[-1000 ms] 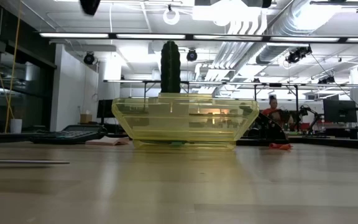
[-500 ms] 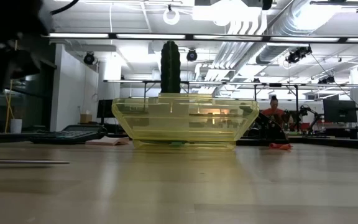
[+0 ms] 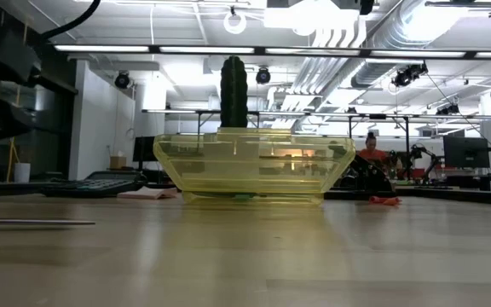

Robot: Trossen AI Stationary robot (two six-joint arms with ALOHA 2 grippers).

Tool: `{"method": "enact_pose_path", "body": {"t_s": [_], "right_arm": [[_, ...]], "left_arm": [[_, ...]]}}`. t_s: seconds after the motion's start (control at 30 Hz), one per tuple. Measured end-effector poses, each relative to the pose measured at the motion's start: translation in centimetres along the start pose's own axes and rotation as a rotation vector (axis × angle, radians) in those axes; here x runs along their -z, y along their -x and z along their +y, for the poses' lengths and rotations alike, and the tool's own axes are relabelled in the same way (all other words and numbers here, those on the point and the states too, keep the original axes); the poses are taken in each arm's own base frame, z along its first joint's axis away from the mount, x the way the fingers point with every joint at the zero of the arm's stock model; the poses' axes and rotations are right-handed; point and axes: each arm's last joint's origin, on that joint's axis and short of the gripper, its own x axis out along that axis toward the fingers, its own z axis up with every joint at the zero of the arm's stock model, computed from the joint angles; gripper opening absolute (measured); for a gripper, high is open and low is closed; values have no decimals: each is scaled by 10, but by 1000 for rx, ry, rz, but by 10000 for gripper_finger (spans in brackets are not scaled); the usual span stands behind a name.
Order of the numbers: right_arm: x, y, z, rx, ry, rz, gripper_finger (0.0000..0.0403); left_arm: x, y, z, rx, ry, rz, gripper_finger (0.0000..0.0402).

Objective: Pack school essentials
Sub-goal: Put the pink scissors into the yellow supply box

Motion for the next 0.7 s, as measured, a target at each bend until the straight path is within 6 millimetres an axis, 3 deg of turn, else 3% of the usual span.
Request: {"method": "enact_pose_path", "body": {"t_s": [0.47, 0.57, 0.7], "right_arm": [[0, 0, 0, 1, 0, 3, 254], [0, 0, 0, 1, 1, 3, 254], [0, 0, 0, 1, 0, 4, 254]], "left_arm": [[4, -22, 0, -83, -7, 89, 163], [5, -23, 1, -97, -8, 96, 138], [6, -22, 3, -125, -10, 105, 74]]}}
